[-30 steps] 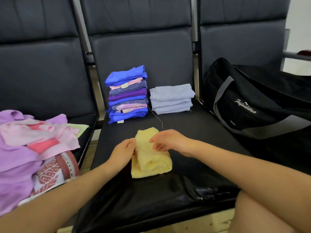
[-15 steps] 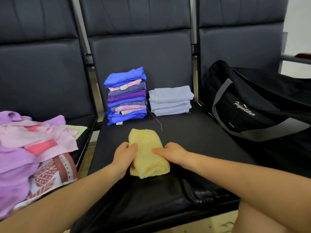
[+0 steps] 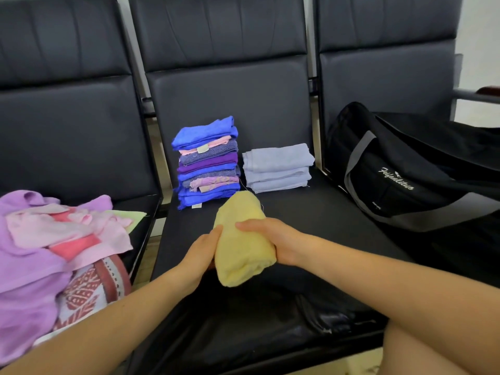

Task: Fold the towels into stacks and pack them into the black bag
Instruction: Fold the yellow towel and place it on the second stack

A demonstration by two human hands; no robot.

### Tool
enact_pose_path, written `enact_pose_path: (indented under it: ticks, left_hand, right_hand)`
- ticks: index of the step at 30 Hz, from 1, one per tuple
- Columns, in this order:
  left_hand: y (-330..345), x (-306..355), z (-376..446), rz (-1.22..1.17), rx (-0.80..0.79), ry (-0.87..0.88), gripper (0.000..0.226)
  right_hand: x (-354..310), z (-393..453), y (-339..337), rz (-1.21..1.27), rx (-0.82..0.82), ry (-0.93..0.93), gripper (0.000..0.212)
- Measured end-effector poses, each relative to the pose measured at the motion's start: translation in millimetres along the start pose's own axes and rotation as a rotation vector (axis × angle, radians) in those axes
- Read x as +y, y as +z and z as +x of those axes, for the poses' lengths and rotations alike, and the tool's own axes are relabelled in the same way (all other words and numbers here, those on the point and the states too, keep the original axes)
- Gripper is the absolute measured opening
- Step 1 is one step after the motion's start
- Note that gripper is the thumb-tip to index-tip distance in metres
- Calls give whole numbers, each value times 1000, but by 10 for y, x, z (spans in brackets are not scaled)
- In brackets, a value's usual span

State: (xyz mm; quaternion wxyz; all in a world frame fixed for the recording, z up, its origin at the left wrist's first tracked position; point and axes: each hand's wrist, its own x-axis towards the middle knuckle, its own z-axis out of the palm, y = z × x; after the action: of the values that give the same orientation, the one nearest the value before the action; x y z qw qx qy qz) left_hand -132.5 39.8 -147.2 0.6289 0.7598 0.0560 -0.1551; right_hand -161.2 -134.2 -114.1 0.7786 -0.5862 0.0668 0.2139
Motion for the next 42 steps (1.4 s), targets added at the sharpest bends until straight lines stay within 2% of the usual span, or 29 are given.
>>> enact_pose_path:
  ticks: [3,6,9,12,15,18,21,24,27,29,32,34,37,39,42]
  left_hand:
    - [34,85,-69,-390,-205,-185,51]
    - [111,227,-147,-508,-261,-218,45]
    - [142,326,-117,-526,-113,-158,31]
    - [104,463,11,-554,63,-31,42]
    - [133,701,103,-597,232,125,41]
    - [256,872,179,-649,285,209,40]
    - [346,934,333,-594,330,273,44]
    - [410,985,485,-447,369,398,55]
    - [525,1040,600,-253,361,516,59]
    - [621,1148,708,-158,312,555,55]
    - [741,1367,977,-98,258,577,49]
    - [819,1473,1198,-75,248,579,56]
    - [908,1491,1525,75,327,628,71]
    - [936,1412,1710,360,390,628,63]
    - [956,1298,1889,860,377,508,53]
  right_hand:
    - [-86,-54,-24,-9,9,-54,39]
    - [-90,-83,-30,-95,10,-69,37]
    - [-49,-94,0,-149,12,-82,34]
    - [-7,-84,7,-20,-24,-55,42]
    - [29,-58,1,113,-67,37,51]
    - [13,-15,-19,235,-76,63,53]
    - [-99,59,-124,370,-41,-28,44]
    - [-316,198,-373,368,127,-224,35]
    - [-668,371,-676,114,426,-422,34]
    - [-979,477,-858,-91,555,-526,36]
    - [-1446,630,-1064,-417,621,-679,40]
    - [-1698,775,-1172,-569,665,-742,43]
    - [-1865,1107,-1342,-749,744,-720,48]
    - [-1794,1332,-1480,-874,776,-599,53]
    - [-1538,1505,-1588,-1137,864,-351,57]
